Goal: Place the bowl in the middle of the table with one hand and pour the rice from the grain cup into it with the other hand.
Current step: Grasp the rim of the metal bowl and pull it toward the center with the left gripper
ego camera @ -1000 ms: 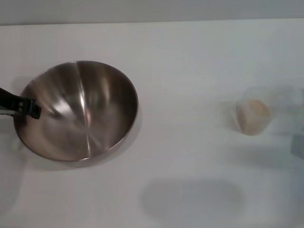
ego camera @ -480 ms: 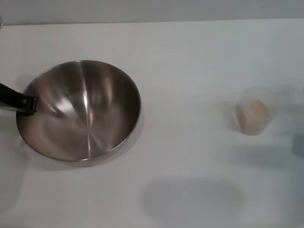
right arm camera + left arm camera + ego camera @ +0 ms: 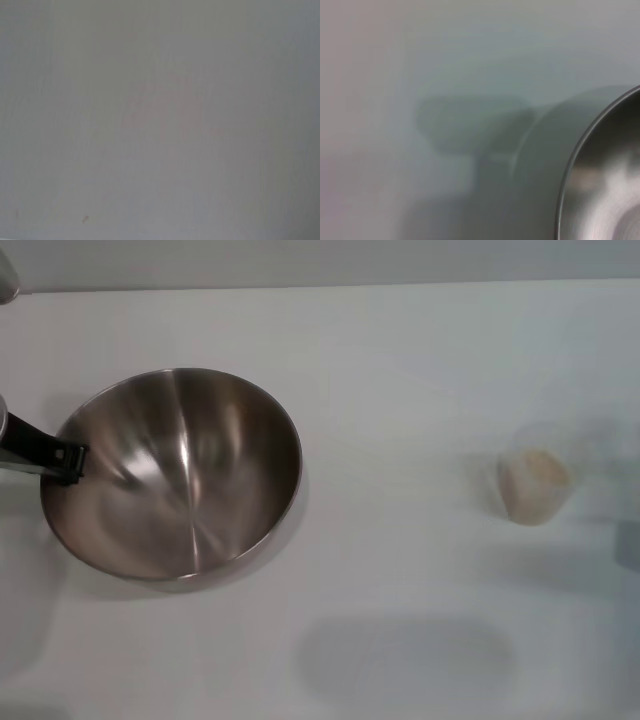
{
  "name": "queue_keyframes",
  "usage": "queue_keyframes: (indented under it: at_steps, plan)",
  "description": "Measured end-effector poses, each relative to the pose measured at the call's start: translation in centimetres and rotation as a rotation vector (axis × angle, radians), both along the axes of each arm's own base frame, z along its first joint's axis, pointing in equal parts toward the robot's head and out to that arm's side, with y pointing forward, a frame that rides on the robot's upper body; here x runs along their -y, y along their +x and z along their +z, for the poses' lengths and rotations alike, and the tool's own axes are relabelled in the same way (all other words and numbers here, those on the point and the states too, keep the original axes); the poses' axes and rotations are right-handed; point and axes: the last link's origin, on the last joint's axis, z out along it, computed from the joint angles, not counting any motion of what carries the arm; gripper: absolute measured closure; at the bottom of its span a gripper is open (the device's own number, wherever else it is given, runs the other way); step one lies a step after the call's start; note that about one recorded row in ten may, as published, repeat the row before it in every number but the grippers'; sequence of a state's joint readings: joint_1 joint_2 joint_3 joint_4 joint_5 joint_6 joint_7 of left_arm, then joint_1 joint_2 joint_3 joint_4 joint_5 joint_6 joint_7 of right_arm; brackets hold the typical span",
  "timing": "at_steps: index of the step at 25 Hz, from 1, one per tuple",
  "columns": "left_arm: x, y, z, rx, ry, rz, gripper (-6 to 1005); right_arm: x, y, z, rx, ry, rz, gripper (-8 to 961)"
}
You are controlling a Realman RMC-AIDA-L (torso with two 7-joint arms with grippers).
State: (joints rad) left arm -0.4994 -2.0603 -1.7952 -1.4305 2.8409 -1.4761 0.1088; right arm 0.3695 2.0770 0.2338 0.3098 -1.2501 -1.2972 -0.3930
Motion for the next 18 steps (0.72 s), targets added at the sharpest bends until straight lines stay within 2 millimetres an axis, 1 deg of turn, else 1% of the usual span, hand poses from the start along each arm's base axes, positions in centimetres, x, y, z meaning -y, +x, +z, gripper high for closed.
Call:
queue_keyframes:
  at_steps: [4,12,18]
  plan:
    - [0.0,0.1,0.0,-0.003,-0.004,-0.008,948,0.0,0.0,0.0,0.0,0.001,0.0,313]
    - [-0.5,1.0,-0.2,-0.003,-0.026,-0.048,949,0.0,-0.1,0.0,0.0,0.002,0.001,313]
    - [-1.1,2.4,0.1,0.006,-0.038,-0.081,966,-0.1,-0.2,0.0,0.0,0.002,0.005,312]
